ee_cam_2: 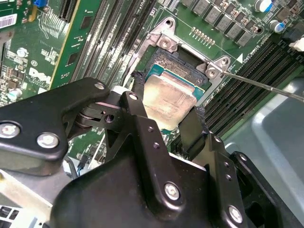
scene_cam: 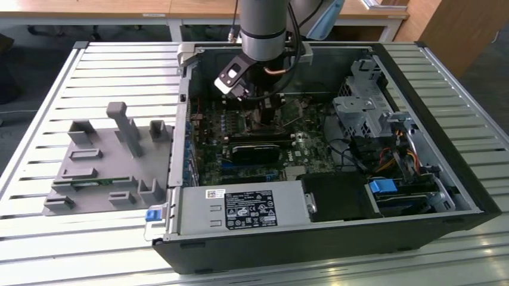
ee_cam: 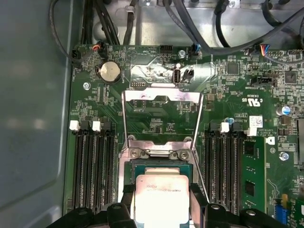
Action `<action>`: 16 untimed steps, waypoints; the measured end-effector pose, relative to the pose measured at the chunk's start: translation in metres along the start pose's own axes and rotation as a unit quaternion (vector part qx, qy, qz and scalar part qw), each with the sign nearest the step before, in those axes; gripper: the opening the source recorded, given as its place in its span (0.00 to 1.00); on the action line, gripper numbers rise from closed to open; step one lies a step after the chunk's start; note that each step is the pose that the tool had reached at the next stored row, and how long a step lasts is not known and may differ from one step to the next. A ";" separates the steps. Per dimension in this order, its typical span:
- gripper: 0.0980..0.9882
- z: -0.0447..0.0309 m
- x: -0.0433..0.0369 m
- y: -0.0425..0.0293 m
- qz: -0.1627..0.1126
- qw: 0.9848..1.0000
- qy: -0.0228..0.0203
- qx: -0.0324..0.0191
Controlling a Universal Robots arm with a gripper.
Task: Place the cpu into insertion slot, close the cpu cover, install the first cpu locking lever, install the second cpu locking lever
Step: 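Place the cpu into insertion slot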
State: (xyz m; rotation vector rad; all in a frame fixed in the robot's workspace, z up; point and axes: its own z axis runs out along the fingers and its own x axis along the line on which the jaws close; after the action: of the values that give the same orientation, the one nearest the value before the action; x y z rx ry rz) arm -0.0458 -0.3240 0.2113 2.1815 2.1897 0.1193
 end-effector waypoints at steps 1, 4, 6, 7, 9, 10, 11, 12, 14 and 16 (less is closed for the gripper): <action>0.50 0.0009 0.0000 -0.0004 0.000 1.000 0.000 0.000; 0.50 0.0038 0.0005 -0.0010 0.001 1.000 0.000 0.001; 0.50 0.0056 0.0011 -0.0012 0.002 1.000 0.000 0.001; 0.50 0.0066 0.0013 -0.0013 0.003 1.000 0.000 0.001; 0.50 0.0086 0.0018 -0.0014 0.005 1.000 0.000 0.001; 0.50 0.0095 0.0019 -0.0015 0.005 1.000 0.000 0.002; 0.50 0.0103 0.0019 -0.0016 0.005 1.000 0.000 0.002; 0.50 0.0112 0.0019 -0.0017 0.005 1.000 0.000 0.002; 0.50 0.0129 0.0019 -0.0019 0.005 1.000 0.000 0.003; 0.50 0.0144 0.0021 -0.0020 0.005 1.000 0.000 0.003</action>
State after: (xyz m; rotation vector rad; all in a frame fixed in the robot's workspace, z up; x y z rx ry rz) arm -0.0466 -0.3216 0.1969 2.1956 2.1819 0.1120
